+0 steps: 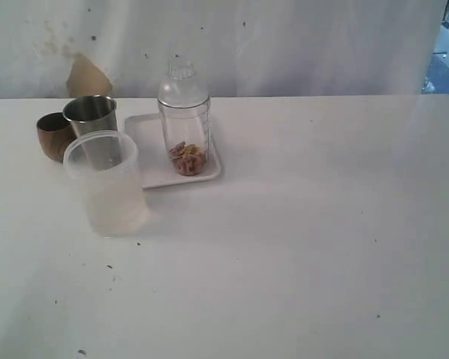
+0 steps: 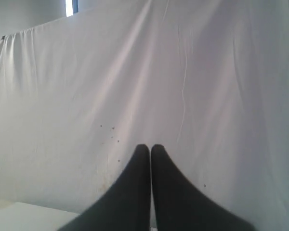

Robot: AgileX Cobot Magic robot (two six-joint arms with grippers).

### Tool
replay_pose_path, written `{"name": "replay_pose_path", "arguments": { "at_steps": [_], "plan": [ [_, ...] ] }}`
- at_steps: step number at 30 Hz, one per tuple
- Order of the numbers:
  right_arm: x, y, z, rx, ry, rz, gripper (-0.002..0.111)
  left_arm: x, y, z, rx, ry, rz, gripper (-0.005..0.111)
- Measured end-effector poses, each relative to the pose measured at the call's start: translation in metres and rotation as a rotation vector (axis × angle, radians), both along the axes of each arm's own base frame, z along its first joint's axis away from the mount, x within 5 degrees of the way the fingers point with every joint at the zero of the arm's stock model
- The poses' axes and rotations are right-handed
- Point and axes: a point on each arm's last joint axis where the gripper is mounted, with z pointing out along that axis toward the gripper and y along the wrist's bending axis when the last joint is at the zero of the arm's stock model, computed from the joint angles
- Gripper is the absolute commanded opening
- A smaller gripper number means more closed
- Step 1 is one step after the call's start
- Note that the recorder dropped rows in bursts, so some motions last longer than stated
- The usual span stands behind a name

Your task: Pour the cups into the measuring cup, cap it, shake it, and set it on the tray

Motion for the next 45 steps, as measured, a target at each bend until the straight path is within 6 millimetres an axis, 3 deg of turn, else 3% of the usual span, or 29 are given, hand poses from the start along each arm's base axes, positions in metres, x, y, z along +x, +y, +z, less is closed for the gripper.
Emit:
{"name": "replay_pose_path", "arguments": {
  "at_steps": [11,45],
  "plan": [
    [0.004,0.0,-0.011,-0.044,0.116,-0.015,0.001,0.0,0.0,0.0,0.0,0.0,0.0,0.0],
    [0.005,0.002,-0.013,-0.037,0.135,-0.002,0.001,0.0,0.0,0.0,0.0,0.0,0.0,0.0]
  ]
}}
